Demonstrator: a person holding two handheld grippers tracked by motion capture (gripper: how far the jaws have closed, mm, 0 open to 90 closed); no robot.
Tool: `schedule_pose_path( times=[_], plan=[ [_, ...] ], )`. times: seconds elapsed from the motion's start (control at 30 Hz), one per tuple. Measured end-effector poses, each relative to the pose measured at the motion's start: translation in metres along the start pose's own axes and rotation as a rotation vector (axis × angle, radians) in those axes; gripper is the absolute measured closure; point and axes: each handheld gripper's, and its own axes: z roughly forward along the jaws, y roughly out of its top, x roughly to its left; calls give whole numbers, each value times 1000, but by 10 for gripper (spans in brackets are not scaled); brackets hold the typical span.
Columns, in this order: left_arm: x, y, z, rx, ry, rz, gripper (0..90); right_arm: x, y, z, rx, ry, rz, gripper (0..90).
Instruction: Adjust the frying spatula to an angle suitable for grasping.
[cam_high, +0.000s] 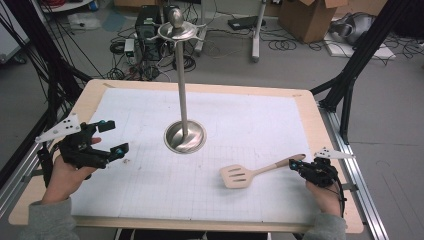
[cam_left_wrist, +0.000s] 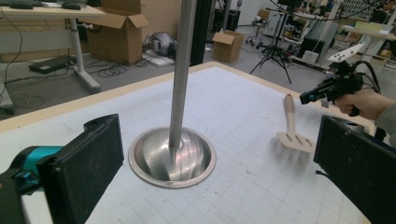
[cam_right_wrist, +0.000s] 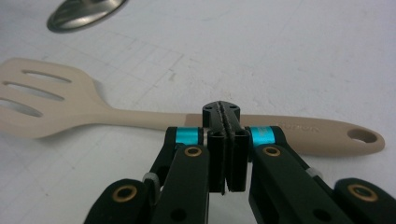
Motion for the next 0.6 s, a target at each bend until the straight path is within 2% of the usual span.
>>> schedule_pose_path(
  times=[0.13,0.37,0.6],
  plan=[
    [1,0,-1,-1,3,-2,20,0,-1,3,27,-14,-2,896],
    [3,-1,-2,-3,6,-6,20,-2,-4,6,44,-36,1,896],
    [4,-2,-2,-1,10,-11,20,-4,-5,11,58,-59,-17,896]
  ],
)
